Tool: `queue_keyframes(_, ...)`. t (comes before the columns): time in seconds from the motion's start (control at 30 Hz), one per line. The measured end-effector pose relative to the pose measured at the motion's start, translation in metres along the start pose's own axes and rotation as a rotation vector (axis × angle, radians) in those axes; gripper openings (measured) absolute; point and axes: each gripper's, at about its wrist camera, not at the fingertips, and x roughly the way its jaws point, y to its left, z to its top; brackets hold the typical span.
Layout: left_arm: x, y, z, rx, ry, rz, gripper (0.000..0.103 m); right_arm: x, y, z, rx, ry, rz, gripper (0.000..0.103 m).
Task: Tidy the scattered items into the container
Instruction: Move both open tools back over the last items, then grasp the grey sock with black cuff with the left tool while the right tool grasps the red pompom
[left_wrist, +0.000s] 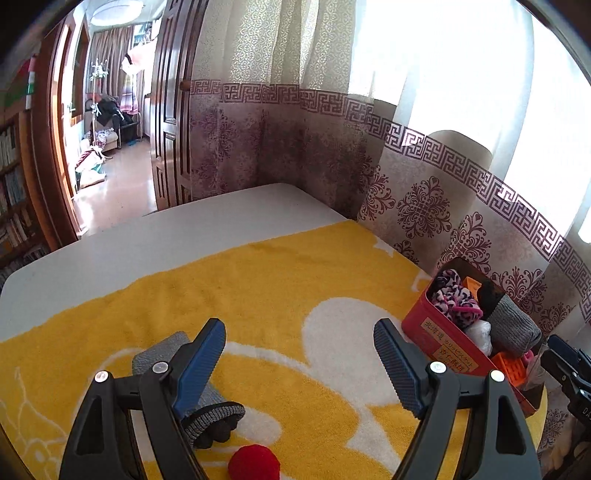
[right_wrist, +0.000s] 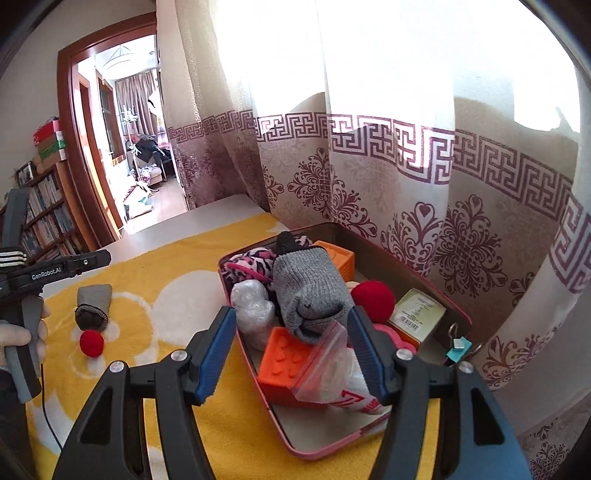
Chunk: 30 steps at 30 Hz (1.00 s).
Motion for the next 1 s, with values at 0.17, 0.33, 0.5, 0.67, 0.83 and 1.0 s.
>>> queue_keyframes(0.17,-0.006,0.059,-0.005,-0.136,0.01,0.051,0.084,0.005,0.057,-0.001,-0.107,0.03,0.149,0.067)
queue_keyframes(0.33,0.0,0.098,-0.018,-0.252,0.046,0.033,0.084,0.018,0.109,-0.007,-0.197,0.079,0.25,0.067)
queue_keyframes(0.5,0.022,0.103,-0.029,-0.289,0.118,0.009,0.084,0.03,0.147,-0.017,-0.262,0.127,0.31,0.067)
queue_keyframes(0.67,0.041,0.091,-0.037,-0.251,0.166,0.046,0.087,0.044,0.16,-0.028,-0.263,0.171,0.336,0.067)
queue_keyframes(0.83,0.053,0.085,-0.043,-0.204,0.155,0.11,0.088,0.053,0.163,-0.033,-0.272,0.2,0.337,0.067)
queue_keyframes(1.0,0.053,0.091,-0.048,-0.201,0.121,0.111,0.074,0.059,0.173,-0.037,-0.299,0.221,0.341,0.067)
